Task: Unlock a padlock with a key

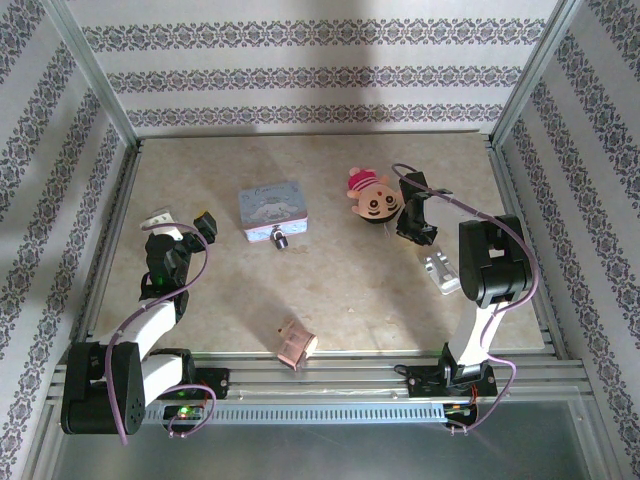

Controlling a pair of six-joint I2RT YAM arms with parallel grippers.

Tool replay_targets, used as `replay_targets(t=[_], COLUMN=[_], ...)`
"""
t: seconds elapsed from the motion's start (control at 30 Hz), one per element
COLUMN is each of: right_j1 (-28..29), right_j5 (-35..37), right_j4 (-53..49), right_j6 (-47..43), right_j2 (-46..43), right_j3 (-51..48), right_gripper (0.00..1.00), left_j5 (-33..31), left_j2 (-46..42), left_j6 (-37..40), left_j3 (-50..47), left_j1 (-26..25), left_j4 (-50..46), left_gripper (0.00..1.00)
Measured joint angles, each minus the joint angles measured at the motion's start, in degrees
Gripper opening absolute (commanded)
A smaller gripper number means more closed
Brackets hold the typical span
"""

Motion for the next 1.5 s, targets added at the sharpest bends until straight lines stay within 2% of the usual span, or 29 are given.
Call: replay_targets(t=[0.57,0.77,1.07,1.3,1.5], right_j1=[0.63,1.60,2.67,5.95,8.33], right_j5=[0.02,-0.98,-13.22,-24.04,-34.62], right_j4=[0.24,0.48,12.50,26.12,39.32], right_j6=[0.17,-0.50,-6.32,-9.97,-9.77], right_j2=[-1.99,-6.40,-27.02,-36.09,-38.23], right_j3=[-2.32,-4.44,-16.09,-22.18,-25.77], right_gripper=[0.00,0.00,0.00,0.00,0.00], left_j5=[-0.02,-0.28,-0.50,7.58,16.46], left_j2=[-0.48,-3.17,-7.26,-7.50,-7.82], left_j6=[-0.24,-0.46,-3.13,-6.40,-11.34], left_j3=[-0.37,-0.35,5.66,10.84,12.31], left_j1=[0.00,0.00,0.00,0.00,-0.07], left_j4=[0.37,-0.09,-11.52,-15.32,-15.54], left_gripper=[0.99,0.99,0.99,0.99,0.99])
